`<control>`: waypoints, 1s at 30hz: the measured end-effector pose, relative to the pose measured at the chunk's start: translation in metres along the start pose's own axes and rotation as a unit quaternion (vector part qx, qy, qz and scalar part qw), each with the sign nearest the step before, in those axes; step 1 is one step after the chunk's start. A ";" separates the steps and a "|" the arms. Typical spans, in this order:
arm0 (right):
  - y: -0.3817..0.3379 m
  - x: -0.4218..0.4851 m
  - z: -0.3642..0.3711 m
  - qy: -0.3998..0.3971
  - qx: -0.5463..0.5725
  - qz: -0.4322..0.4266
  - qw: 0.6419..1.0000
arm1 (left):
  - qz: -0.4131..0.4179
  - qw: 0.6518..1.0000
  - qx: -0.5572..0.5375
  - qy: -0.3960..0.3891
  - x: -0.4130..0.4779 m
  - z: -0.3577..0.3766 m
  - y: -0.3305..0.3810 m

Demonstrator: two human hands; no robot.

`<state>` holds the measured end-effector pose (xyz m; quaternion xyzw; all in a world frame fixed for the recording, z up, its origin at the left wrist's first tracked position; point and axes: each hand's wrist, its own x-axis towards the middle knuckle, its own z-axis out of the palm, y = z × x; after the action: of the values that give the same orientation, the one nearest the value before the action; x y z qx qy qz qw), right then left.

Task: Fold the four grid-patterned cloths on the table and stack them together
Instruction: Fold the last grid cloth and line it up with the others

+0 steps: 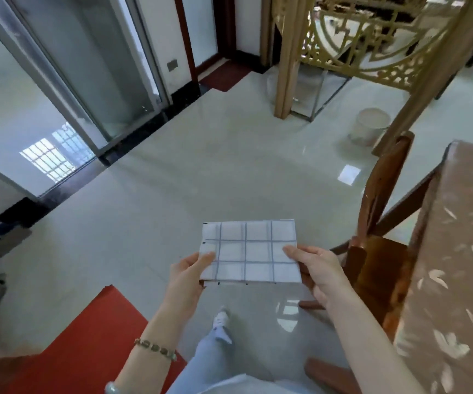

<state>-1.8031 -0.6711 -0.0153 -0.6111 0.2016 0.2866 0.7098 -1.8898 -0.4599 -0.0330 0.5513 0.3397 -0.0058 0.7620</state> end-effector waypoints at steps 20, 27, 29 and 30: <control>-0.194 0.229 0.002 0.198 0.163 -0.076 0.963 | -0.017 0.961 0.137 -0.240 0.341 0.195 0.186; -0.285 0.299 -0.043 0.257 0.176 -0.096 0.945 | -0.024 0.939 0.158 -0.306 0.430 0.318 0.239; -0.304 0.314 -0.058 0.274 0.201 -0.098 0.935 | -0.036 0.930 0.167 -0.325 0.452 0.352 0.245; -0.314 0.320 -0.065 0.282 0.209 -0.103 0.931 | -0.044 0.926 0.172 -0.332 0.462 0.369 0.247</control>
<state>-1.3525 -0.7119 0.0055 -0.5217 0.3848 -0.0204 0.7612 -1.2512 -0.5057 -0.0085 0.6249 0.0851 -0.2808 0.7235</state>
